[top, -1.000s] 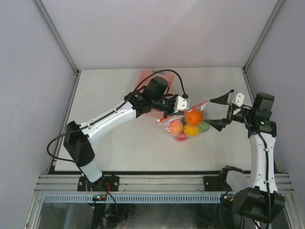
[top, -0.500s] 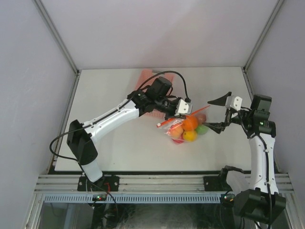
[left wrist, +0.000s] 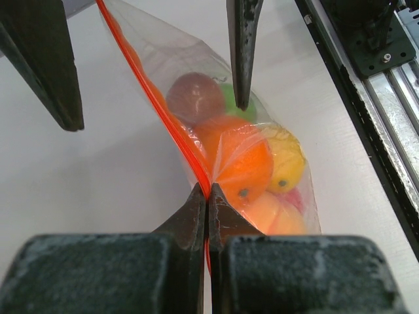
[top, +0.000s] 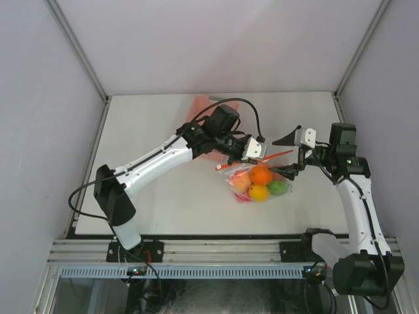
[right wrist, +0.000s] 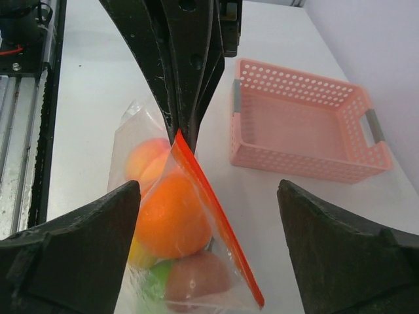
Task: Open the zip-top bag and remove the fake food
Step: Pick up the zipper food storage bag at the center of the board.
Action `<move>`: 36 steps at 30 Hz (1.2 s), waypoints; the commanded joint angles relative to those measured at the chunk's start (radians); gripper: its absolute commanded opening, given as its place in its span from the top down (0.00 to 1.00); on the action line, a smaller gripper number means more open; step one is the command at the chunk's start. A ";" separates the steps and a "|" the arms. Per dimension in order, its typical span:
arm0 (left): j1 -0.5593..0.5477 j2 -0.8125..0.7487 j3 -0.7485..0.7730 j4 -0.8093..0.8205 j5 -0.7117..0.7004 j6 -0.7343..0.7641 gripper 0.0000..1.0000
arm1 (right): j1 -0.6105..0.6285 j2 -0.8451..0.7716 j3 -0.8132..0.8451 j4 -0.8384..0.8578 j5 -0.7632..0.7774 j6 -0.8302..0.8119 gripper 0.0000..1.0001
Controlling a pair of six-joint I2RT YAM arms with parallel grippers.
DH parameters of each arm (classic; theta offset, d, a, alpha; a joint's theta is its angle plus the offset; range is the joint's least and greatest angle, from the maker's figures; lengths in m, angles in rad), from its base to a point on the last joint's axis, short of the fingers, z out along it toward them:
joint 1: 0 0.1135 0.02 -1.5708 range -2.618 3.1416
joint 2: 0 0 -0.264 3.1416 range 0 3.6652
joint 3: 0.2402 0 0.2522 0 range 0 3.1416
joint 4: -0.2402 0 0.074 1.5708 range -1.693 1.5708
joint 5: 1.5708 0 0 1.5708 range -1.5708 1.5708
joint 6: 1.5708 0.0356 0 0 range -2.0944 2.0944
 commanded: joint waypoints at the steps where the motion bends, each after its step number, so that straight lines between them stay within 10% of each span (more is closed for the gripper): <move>1: -0.005 -0.002 0.069 0.017 0.015 0.022 1.00 | 0.027 0.014 0.047 -0.038 0.042 -0.050 0.19; 19: -0.006 -0.016 0.023 0.111 -0.062 -0.074 0.99 | 0.062 0.026 0.047 -0.101 0.113 -0.113 0.93; 25: 0.004 -0.156 -0.227 0.464 -0.235 -0.346 0.57 | 0.045 0.018 0.046 -0.131 0.082 -0.139 1.00; 36: 0.143 -0.690 -1.149 1.424 -0.386 -0.913 0.16 | 0.002 0.016 0.046 -0.205 0.026 -0.211 1.00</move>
